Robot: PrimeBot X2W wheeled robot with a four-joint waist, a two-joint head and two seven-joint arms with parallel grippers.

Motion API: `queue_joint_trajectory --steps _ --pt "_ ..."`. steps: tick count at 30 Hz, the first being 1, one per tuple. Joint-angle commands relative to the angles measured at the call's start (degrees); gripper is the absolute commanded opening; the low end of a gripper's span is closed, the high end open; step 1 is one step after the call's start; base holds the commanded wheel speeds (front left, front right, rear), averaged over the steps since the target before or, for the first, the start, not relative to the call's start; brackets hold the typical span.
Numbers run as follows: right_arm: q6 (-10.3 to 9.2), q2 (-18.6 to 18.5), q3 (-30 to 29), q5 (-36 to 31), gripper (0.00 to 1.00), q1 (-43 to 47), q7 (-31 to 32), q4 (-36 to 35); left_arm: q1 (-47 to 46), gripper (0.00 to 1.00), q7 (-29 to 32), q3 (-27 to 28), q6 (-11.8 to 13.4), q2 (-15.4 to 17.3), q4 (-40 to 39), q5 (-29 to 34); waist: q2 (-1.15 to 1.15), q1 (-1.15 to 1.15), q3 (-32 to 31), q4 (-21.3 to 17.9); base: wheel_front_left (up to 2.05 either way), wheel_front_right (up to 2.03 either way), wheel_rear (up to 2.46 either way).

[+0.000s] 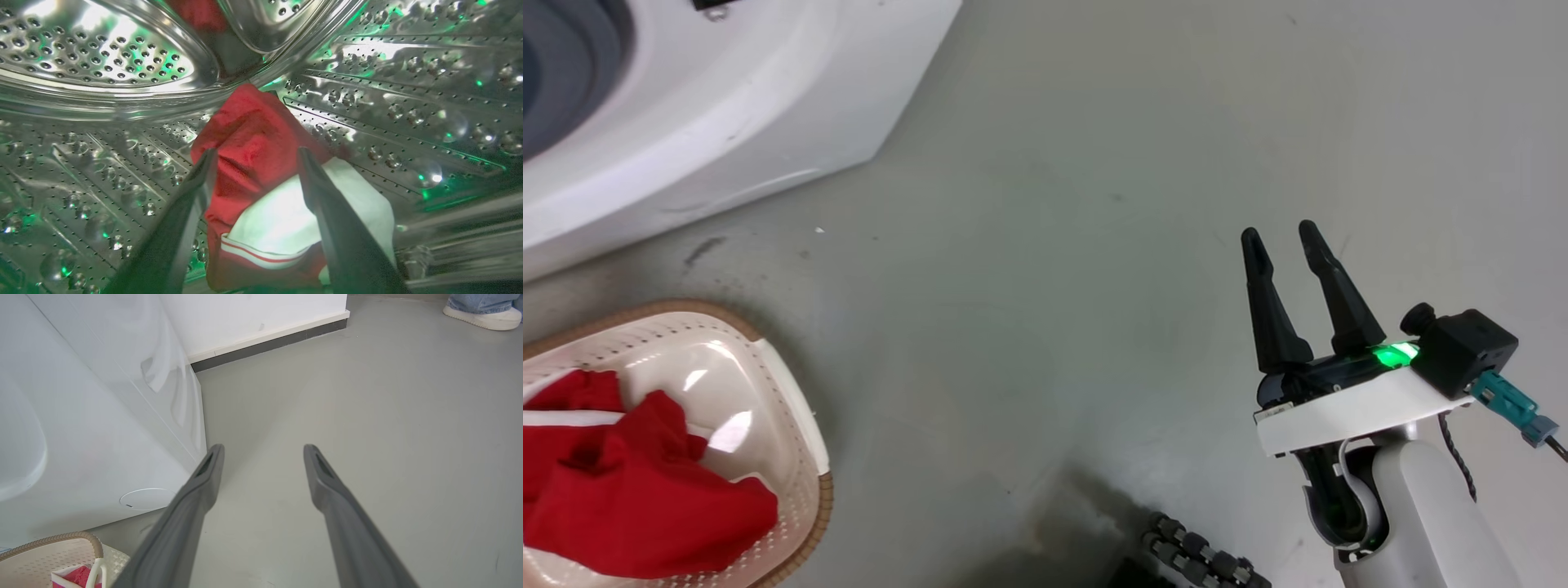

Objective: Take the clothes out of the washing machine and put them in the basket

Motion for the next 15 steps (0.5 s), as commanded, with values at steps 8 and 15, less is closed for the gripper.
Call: queue_joint_trajectory --steps 8,15 --pt "-0.01 0.1 1.0 1.4 1.00 -0.1 -0.1 -1.7 -4.4 1.00 10.1 -3.0 -0.1 3.0 -0.9 -3.0 0.00 -0.01 4.0 -2.4 0.00 0.00 0.00" --pt "-0.01 0.1 0.6 1.6 1.00 1.0 -0.1 -3.5 -5.9 1.00 14.7 -5.3 -0.1 4.8 2.1 -4.4 0.00 -0.01 5.5 -2.4 0.00 0.00 0.00"
